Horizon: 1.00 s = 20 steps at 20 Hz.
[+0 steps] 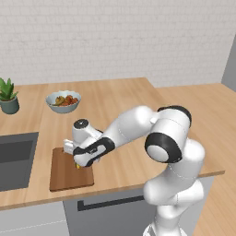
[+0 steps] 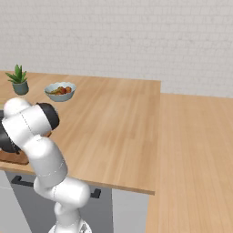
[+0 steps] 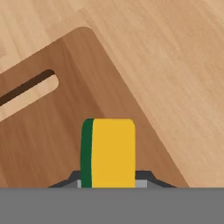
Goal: Pick up the sponge from the counter and clean the cutting board by briefly scrubbing or pressing down on the cutting board. Once finished, release the sponge.
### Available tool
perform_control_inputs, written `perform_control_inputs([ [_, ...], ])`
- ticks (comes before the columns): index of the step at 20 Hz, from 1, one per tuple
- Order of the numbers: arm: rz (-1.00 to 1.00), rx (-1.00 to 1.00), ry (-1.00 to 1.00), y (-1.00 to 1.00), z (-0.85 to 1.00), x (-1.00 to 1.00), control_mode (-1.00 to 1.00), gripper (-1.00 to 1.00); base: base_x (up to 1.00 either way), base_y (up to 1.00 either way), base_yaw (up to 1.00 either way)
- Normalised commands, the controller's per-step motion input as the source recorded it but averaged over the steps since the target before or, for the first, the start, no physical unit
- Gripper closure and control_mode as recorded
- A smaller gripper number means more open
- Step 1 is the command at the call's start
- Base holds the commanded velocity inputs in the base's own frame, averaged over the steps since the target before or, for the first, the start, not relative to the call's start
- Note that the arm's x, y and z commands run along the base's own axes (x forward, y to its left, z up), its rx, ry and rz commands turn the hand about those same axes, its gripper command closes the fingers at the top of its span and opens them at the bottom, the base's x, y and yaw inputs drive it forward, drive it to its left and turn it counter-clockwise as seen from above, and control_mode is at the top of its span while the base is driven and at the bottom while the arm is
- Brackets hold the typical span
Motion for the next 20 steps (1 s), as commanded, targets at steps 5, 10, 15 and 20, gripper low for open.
perform_control_inputs([
  [5, -0.1, -0.03, 0.0, 0.02, 0.0, 0.71, -1.0, 1.0, 0.0, 0.0, 0.0],
  [10, -0.07, -0.05, 0.0, 0.36, 0.0, 0.09, -1.0, 1.0, 0.0, 0.0, 0.0],
  [15, -0.07, -0.02, 0.0, 0.26, -0.07, -0.3, -1.0, 1.0, 0.0, 0.0, 0.0],
  [20, -0.07, 0.0, 0.0, 0.0, -0.4, -0.96, -1.0, 1.0, 0.0, 0.0, 0.0],
])
